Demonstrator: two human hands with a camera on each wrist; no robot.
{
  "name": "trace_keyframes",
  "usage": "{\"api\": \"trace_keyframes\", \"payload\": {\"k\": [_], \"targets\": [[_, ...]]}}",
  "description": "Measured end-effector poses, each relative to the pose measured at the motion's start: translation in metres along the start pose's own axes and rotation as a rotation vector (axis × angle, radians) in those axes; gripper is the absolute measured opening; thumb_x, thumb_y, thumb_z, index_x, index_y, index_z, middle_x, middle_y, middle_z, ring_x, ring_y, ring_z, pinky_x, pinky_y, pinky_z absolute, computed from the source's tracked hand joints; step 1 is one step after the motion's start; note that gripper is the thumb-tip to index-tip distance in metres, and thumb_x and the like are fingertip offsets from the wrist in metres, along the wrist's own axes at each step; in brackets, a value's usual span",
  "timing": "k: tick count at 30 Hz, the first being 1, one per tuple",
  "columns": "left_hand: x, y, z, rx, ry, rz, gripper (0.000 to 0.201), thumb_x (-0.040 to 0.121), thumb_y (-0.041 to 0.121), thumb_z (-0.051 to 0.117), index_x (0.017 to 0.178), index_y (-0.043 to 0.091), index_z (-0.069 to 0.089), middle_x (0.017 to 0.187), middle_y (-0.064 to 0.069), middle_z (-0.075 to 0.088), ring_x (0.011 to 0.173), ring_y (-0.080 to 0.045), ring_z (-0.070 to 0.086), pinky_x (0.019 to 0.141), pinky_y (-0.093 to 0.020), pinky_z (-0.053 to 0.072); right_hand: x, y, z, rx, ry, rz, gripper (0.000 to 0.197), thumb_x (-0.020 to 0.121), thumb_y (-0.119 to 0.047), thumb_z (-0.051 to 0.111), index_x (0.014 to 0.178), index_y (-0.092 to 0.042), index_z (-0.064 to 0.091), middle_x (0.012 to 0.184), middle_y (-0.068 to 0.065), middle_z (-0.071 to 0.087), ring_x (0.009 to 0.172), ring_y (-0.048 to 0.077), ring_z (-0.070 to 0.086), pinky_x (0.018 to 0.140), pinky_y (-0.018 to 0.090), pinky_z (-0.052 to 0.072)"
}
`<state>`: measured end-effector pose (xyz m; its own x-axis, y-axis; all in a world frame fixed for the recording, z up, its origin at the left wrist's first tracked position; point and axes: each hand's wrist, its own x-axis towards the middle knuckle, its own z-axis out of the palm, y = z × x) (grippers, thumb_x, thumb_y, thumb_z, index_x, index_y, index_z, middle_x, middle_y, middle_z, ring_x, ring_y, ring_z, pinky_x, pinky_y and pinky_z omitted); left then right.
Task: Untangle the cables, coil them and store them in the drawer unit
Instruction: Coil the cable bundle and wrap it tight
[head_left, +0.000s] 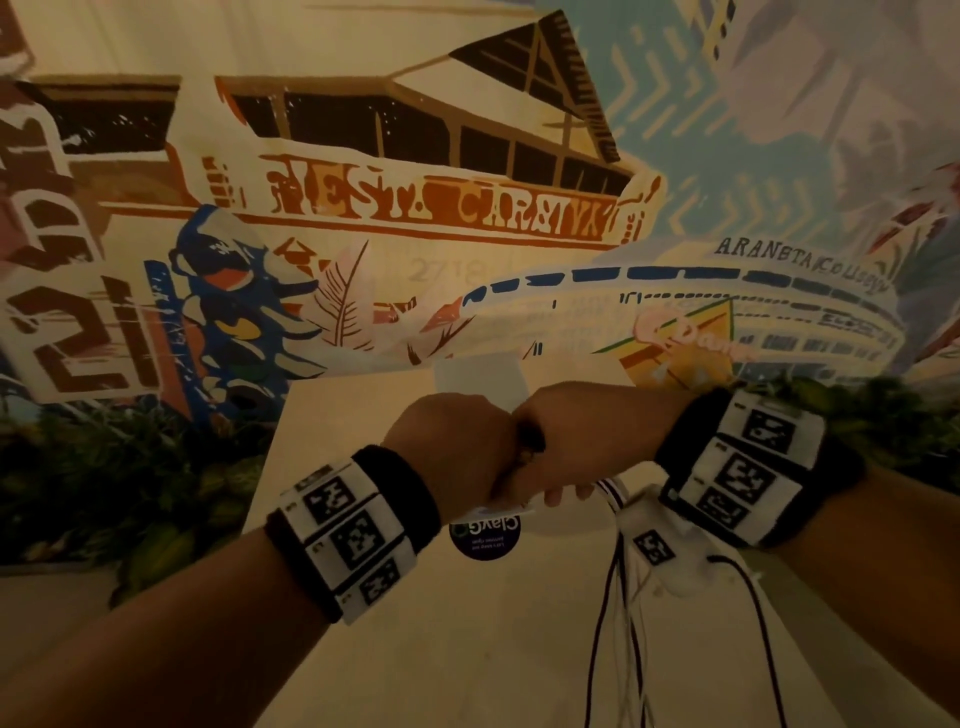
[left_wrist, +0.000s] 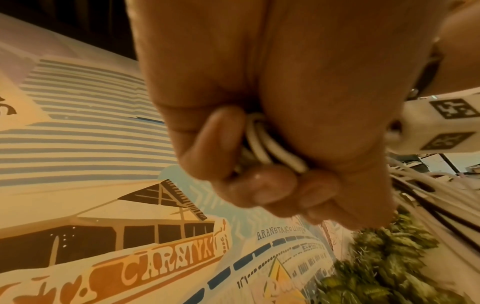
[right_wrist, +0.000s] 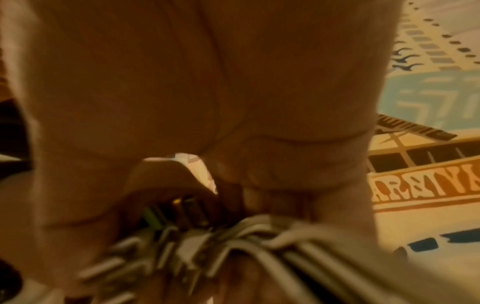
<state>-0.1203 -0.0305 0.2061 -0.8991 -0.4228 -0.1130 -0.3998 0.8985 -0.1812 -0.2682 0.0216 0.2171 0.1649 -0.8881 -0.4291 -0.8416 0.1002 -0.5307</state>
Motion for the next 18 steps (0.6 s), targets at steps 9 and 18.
{"api": "trace_keyframes", "payload": {"k": [9,18], "targets": [[0.002,0.001,0.002,-0.092,-0.124,-0.012,0.024,0.090,0.036,0.066,0.084,0.012,0.067,0.074,-0.002,0.061,0.071,-0.021,0.061,0.074,-0.033,0.057,0.007,-0.006,0.016,-0.039,0.006,0.084,0.030,0.089,-0.029,0.070,0.066,-0.012,0.060,0.053,-0.003,0.049,0.043,0.010,0.045,0.055,0.027,0.045],[-0.002,-0.009,0.006,-0.203,0.089,-0.150,0.041,0.087,0.027,0.068,0.120,0.015,0.047,0.081,0.004,0.051,0.074,-0.018,0.053,0.066,-0.028,0.043,0.015,-0.004,0.026,-0.022,0.147,0.014,0.032,0.100,-0.022,0.052,0.068,-0.021,0.047,0.067,-0.003,0.044,0.058,0.009,0.039,0.057,0.018,0.036]]}}
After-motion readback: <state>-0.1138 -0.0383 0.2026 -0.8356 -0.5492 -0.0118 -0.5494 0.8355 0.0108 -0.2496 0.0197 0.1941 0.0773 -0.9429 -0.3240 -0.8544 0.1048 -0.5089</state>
